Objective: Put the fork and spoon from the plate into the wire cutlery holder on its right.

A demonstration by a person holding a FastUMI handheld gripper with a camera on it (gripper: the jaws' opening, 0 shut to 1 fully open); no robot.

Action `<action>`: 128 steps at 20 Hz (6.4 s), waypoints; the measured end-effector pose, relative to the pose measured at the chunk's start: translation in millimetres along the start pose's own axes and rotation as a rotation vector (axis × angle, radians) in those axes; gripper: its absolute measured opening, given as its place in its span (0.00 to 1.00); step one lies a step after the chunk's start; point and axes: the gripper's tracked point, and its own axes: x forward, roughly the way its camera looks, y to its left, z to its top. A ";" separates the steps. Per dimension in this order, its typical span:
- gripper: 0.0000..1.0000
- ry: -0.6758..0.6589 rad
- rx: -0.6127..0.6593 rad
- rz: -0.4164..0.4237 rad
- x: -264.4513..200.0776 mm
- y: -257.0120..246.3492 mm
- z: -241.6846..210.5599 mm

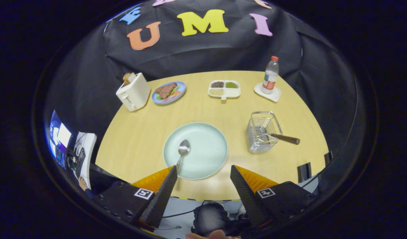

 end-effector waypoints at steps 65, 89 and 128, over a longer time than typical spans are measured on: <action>0.01 0.091 0.116 -0.150 -19.3 -160.0 43.0; 0.91 0.022 0.143 -0.133 -28.7 -154.2 77.0; 0.96 -1.141 -0.095 -0.270 -232.5 -94.9 25.2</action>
